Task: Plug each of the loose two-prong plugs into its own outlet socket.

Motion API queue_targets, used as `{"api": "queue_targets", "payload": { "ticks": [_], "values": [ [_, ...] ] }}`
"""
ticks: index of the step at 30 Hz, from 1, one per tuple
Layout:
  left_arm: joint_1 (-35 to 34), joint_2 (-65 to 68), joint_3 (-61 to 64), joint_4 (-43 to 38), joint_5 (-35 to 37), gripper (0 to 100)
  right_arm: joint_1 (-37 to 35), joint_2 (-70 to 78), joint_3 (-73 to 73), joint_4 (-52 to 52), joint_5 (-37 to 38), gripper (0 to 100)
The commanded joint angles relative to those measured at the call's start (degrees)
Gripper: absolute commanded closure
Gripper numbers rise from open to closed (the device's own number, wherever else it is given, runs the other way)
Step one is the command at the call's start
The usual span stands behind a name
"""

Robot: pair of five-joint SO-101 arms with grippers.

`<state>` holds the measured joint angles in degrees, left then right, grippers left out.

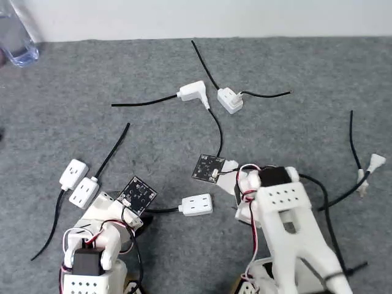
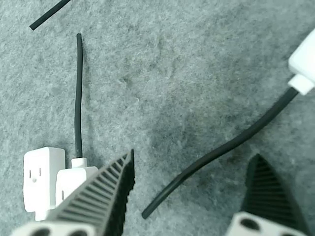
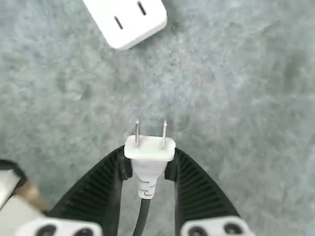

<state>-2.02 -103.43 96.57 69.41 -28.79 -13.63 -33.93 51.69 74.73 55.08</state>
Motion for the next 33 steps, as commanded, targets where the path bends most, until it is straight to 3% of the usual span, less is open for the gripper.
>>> {"api": "queue_targets", "payload": {
  "ticks": [1,6,15,21,23,25,28,30,33],
  "values": [
    [0.35,-0.62,-0.22,0.26,-0.09,66,-0.40,-5.85,-5.80,7.43,-2.11,99.1],
    [-0.18,-0.62,-0.57,-4.92,1.32,66,-0.04,-5.67,-10.90,13.76,-2.81,99.1],
    [0.26,-0.62,-9.19,-19.43,19.60,66,-2.15,-4.88,-27.16,23.52,-5.54,99.1],
    [0.35,-0.70,-9.27,-23.74,15.56,66,-1.19,2.77,-42.02,28.26,-5.63,99.1],
    [0.26,-0.70,-8.13,-24.62,17.49,66,-1.63,6.46,-43.96,28.09,-6.59,99.1],
    [0.44,-0.70,-8.04,-26.11,23.03,66,-2.07,10.42,-44.57,27.91,-6.77,99.1],
    [0.70,-0.70,-8.40,-35.43,35.78,72,-1.89,14.99,-44.31,25.36,-6.95,99.1],
    [0.62,-0.70,-9.36,-40.79,47.74,81,-1.89,16.75,-44.31,23.60,-7.74,99.1],
    [-0.26,-0.70,-11.74,-42.55,66.55,99,-2.07,17.54,-44.31,20.79,-8.97,99.1]
  ]
}}
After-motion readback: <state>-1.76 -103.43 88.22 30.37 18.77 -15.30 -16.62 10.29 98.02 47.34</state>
